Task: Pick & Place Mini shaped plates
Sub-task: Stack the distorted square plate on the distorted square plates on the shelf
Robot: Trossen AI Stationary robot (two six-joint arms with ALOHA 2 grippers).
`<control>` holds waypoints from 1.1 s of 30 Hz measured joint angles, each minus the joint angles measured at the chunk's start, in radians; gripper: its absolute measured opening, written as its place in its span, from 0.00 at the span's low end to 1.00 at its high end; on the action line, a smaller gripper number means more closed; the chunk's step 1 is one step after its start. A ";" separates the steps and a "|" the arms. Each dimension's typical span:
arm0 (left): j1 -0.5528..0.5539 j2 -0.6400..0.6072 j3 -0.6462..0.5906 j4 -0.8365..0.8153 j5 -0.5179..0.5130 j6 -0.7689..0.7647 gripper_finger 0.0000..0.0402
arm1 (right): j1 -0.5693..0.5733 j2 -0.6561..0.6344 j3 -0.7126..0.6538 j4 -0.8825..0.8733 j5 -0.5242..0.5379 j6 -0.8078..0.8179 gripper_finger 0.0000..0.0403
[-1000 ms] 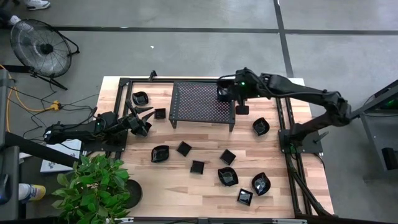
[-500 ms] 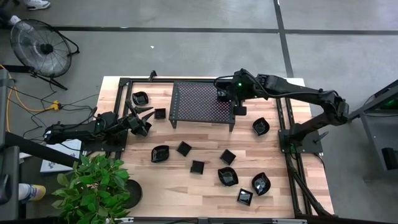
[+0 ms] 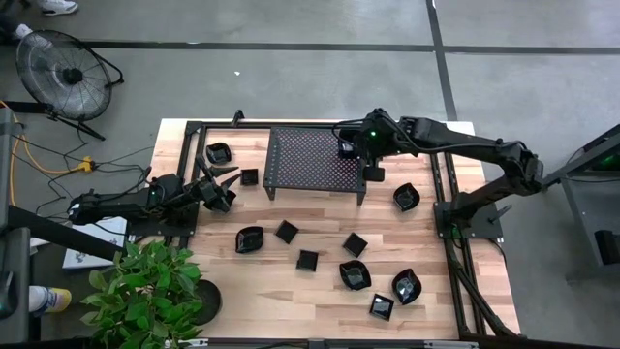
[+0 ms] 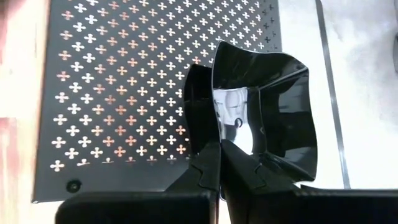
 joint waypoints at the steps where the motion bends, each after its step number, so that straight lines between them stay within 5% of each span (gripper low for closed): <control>1: 0.000 0.000 0.000 0.000 0.000 0.000 0.23 | 0.000 0.000 0.000 0.000 -0.007 0.002 0.00; 33: 0.000 0.000 0.000 0.000 0.000 0.000 0.23 | 0.000 0.000 0.000 -0.006 -0.043 0.015 0.00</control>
